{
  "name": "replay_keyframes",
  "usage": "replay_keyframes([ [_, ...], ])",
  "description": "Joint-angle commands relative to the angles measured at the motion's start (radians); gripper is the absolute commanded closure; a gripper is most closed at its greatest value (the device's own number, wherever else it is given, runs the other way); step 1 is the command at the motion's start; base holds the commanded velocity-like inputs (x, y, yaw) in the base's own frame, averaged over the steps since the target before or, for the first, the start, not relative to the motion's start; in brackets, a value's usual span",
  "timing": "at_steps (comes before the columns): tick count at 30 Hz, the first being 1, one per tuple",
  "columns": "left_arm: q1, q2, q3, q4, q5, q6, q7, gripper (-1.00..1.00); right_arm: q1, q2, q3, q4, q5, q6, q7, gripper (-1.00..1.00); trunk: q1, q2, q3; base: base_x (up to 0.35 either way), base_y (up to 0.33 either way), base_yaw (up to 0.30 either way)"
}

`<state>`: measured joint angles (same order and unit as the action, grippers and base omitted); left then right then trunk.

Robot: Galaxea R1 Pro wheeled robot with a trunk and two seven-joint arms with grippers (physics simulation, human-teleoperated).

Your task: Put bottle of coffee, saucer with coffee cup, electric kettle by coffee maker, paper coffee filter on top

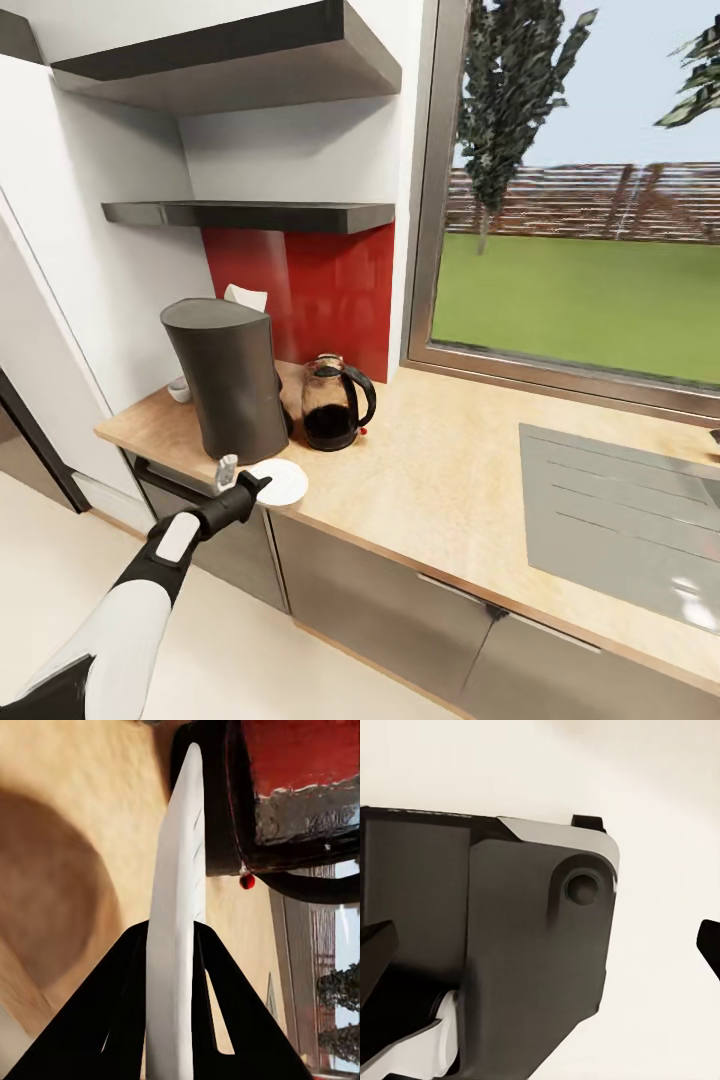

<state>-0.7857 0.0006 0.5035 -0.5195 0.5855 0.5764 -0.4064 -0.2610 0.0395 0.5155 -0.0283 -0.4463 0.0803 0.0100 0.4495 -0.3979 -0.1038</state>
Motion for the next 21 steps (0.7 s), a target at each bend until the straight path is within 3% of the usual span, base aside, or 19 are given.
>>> replay_keyframes([
  [1,-0.001,-0.002,0.005,0.001,0.002,0.002,0.001,1.0,-0.001,-0.001,0.008,-0.001,-0.01,0.004,0.001,-1.0,0.001,-0.002,-0.002,0.0,0.0,0.0],
  [15,-0.001,-0.005,0.001,0.036,-0.006,-0.006,0.003,1.0,0.0,-0.004,0.009,0.0,-0.012,0.004,0.001,-1.0,0.001,-0.002,-0.002,0.119,0.0,0.0],
  [21,-0.001,-0.021,0.001,0.069,-0.008,-0.006,0.003,1.0,-0.001,-0.005,0.008,0.0,-0.012,0.004,0.001,-1.0,0.001,-0.002,-0.002,0.099,0.0,0.0],
])
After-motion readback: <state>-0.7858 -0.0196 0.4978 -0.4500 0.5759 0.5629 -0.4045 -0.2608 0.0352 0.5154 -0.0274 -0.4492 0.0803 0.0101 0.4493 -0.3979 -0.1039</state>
